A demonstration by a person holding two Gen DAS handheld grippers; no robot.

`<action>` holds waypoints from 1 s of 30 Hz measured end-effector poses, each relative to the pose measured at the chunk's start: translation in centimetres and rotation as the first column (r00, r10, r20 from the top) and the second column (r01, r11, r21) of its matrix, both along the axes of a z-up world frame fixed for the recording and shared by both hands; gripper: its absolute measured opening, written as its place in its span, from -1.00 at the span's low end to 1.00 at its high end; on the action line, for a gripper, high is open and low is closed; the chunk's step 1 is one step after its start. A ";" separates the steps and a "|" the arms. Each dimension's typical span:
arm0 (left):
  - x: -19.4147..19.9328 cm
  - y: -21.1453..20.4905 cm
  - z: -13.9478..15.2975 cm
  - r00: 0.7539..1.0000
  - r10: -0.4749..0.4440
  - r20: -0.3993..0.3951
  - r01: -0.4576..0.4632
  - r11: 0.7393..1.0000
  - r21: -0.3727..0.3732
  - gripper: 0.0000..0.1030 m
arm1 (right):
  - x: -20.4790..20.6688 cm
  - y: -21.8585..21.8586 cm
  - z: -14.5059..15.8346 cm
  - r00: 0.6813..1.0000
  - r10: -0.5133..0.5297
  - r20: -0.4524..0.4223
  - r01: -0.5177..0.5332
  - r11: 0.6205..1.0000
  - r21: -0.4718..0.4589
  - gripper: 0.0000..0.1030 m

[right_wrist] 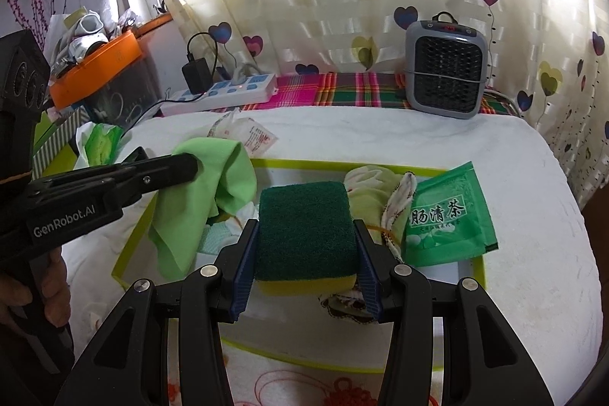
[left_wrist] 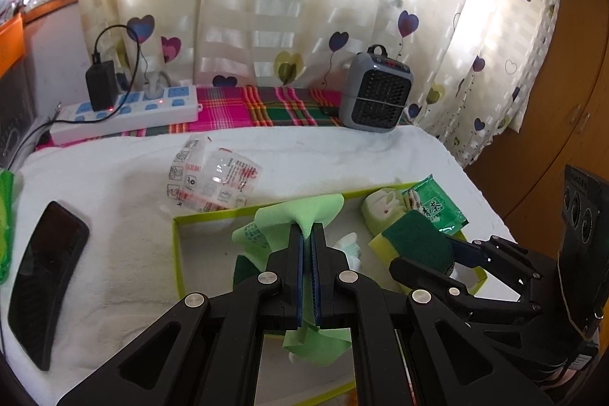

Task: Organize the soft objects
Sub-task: 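Lower the cloth into the box with the left tool while the right tool releases the sponge inside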

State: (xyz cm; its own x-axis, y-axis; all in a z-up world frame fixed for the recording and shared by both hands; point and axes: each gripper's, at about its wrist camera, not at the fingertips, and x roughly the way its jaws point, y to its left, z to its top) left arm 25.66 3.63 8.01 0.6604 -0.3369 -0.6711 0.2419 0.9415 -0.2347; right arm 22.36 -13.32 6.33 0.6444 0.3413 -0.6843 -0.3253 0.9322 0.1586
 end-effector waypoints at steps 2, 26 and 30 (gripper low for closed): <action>0.2 0.0 -0.2 1.000 0.002 -0.004 -0.002 1.000 0.004 -0.93 | 0.2 0.3 -0.2 1.000 0.004 -0.004 -0.005 1.000 -0.007 -0.06; 1.5 -0.2 -2.5 0.998 0.001 -0.056 0.000 1.000 0.025 -0.78 | 1.7 2.8 -1.5 1.000 0.018 0.018 -0.016 0.993 -0.114 -0.06; 1.5 -0.1 -2.7 0.998 0.005 -0.067 -0.003 1.000 0.025 -0.73 | 2.0 2.9 -1.6 1.000 0.016 0.018 -0.014 0.993 -0.118 -0.06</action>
State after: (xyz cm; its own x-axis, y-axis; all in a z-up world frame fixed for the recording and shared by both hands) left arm 27.19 3.51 5.31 0.6147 -0.3174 -0.7221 0.2225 0.9481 -0.2273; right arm 24.40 -10.41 4.72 0.6532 0.2690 -0.7078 -0.3414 0.9390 0.0417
